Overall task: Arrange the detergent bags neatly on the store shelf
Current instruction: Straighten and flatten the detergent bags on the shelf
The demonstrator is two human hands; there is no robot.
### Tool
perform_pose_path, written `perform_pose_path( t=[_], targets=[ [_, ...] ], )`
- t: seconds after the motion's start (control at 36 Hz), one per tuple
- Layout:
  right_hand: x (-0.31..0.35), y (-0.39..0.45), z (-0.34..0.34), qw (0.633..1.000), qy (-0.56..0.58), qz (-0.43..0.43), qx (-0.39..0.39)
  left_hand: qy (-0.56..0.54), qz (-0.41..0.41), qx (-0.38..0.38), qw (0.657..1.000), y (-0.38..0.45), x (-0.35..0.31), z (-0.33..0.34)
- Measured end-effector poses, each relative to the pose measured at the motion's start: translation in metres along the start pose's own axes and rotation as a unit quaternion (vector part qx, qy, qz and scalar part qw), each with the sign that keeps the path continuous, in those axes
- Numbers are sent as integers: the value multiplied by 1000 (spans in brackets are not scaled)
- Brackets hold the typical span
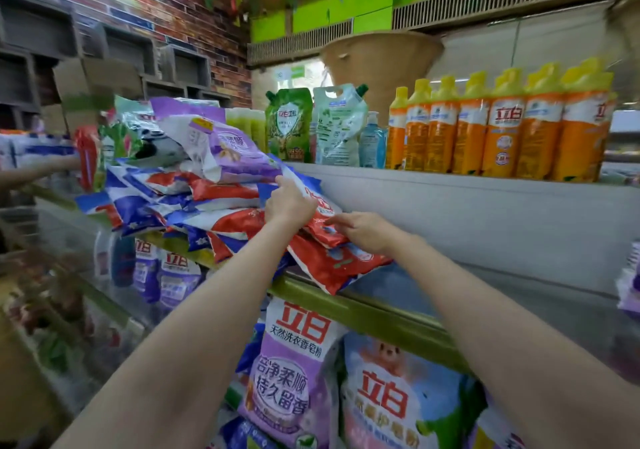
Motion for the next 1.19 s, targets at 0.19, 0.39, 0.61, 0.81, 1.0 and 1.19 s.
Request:
perform_pose_path(
  t=[0.19,0.39,0.61,0.81,1.0,1.19],
  targets=[
    [-16,2,-5,997,54,14,-50,-169,-2,-14,985,-1,-11,11],
    [-49,-14,-42,960,157,107,-207,-413,90,19,906,11,-33,1],
    [-105,-55,-60,780,512,215,-290,-535,74,178,822,-2,-63,30],
    [-148,-115,-87,773,439,224,-399,-419,110,203,878,-7,-101,70],
    [-164,-164,-113,850,127,326,-394,-252,117,162,947,-20,-130,109],
    [-210,-172,-111,817,135,387,-405,-222,105,166,955,-41,-153,133]
  ],
)
Point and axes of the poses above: each hand's wrist, its own y-axis towards the middle knuckle, its own z-axis out of the palm, x = y × z, the point moved 3 cm from there along y, towards the middle knuckle, and after that the axes turned 3 degrees about -z, right-handed, at the moved point
